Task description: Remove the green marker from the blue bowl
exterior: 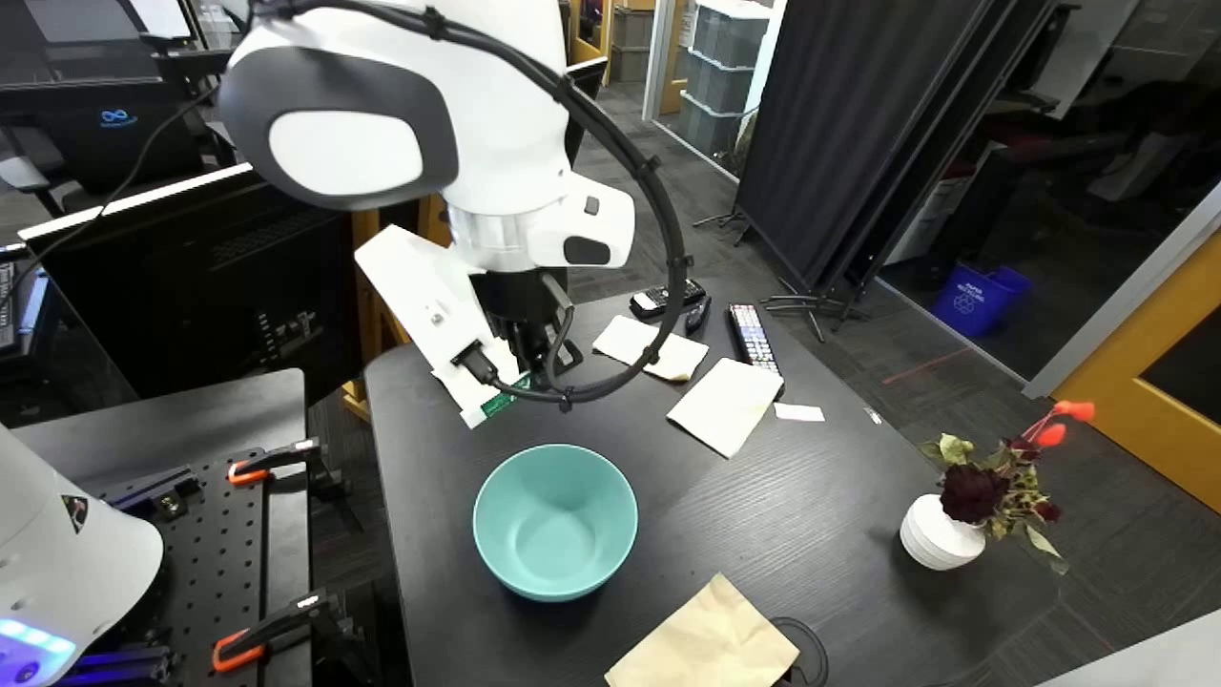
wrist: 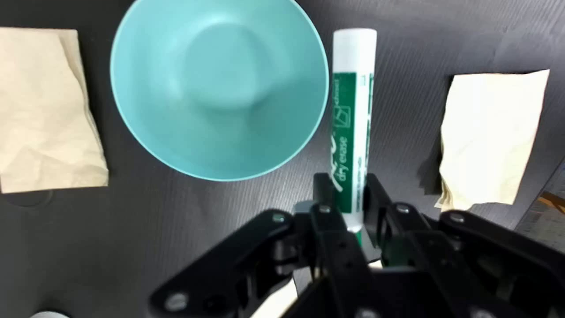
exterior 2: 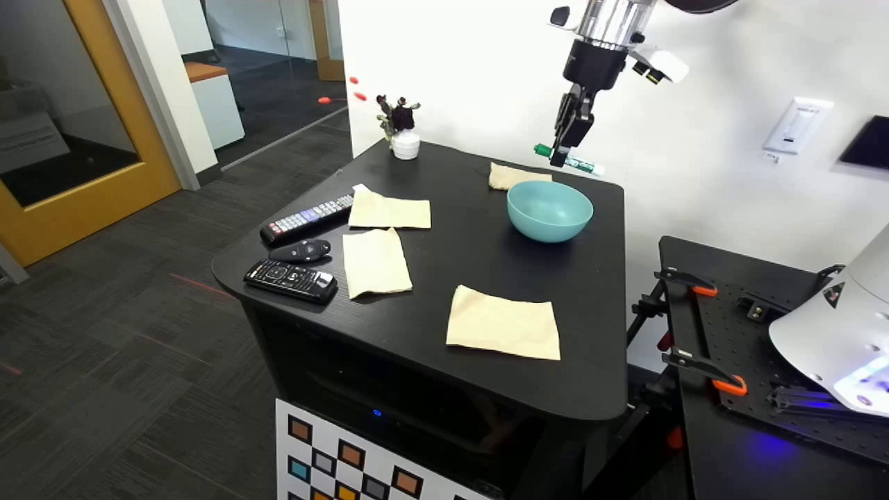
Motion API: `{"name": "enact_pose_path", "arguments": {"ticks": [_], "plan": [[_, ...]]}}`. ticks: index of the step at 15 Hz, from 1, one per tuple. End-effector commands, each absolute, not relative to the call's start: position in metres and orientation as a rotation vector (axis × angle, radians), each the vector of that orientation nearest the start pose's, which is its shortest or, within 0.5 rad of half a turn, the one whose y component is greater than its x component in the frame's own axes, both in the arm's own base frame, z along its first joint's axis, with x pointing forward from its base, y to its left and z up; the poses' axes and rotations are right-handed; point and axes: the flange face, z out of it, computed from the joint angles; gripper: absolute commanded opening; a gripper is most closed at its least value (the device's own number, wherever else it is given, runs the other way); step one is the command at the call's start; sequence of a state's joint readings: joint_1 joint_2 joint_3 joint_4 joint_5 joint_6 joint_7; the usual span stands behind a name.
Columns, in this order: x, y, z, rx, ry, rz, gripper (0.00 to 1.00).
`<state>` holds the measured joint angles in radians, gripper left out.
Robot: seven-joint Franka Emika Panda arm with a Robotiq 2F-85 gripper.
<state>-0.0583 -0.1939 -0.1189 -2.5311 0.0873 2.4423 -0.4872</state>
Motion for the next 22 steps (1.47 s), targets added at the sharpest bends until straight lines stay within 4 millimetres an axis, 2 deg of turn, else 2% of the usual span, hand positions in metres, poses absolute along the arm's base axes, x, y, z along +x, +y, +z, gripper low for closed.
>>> {"name": "enact_pose_path", "arguments": {"ticks": [1, 4, 8, 15, 18, 22], "plan": [[0.469, -0.04, 0.356, -3.045, -0.441, -0.197, 0.05], [0.488, -0.005, 0.347, -3.04, -0.501, -0.194, 0.05], [0.52, 0.028, 0.319, -3.063, -0.546, -0.183, 0.05], [0.572, 0.055, 0.251, -3.12, -0.559, -0.25, 0.05], [0.588, 0.066, 0.227, -3.154, -0.497, -0.295, 0.05], [0.602, 0.076, 0.202, -3.206, -0.406, -0.263, 0.05]]}}
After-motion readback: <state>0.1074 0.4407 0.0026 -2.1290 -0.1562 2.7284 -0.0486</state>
